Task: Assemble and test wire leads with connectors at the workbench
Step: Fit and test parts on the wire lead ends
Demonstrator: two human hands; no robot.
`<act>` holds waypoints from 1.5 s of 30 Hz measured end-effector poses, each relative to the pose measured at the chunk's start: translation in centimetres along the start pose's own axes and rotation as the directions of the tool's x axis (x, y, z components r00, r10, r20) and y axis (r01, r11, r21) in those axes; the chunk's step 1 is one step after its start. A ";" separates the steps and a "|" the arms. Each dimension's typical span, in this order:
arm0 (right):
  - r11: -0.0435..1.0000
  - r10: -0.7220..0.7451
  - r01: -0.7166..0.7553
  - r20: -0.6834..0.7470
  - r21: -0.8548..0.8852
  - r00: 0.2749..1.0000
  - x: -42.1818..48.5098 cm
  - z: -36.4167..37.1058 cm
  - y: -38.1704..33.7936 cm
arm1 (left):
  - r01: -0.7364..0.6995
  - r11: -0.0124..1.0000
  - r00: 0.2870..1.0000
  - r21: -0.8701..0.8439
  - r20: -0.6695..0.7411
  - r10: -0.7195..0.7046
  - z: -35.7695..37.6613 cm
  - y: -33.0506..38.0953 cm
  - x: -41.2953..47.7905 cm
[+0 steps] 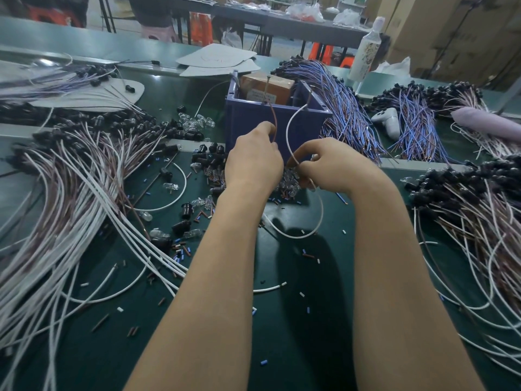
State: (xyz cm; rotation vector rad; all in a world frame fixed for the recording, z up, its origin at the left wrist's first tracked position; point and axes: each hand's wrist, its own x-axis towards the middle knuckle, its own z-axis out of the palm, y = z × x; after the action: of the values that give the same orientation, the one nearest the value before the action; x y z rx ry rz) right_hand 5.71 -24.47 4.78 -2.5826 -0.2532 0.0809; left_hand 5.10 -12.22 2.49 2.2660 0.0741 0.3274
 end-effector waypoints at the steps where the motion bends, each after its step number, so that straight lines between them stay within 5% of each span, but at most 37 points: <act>1: 1.000 0.003 -0.003 -0.001 -0.003 1.000 0.0 0.0 0.0 | 0.000 1.000 1.000 -0.003 0.002 0.000 0.0 0.0 0.0; 45: 0.999 0.019 -0.018 -0.010 0.031 1.000 -0.1 0.1 -0.2 | 0.027 0.996 1.000 -0.086 -0.011 -0.028 0.2 -1.2 0.9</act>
State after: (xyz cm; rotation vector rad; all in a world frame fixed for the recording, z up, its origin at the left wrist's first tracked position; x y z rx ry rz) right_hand 5.61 -24.29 4.84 -2.5543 -0.2224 0.0770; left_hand 6.10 -11.44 1.71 2.1760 0.0957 0.3237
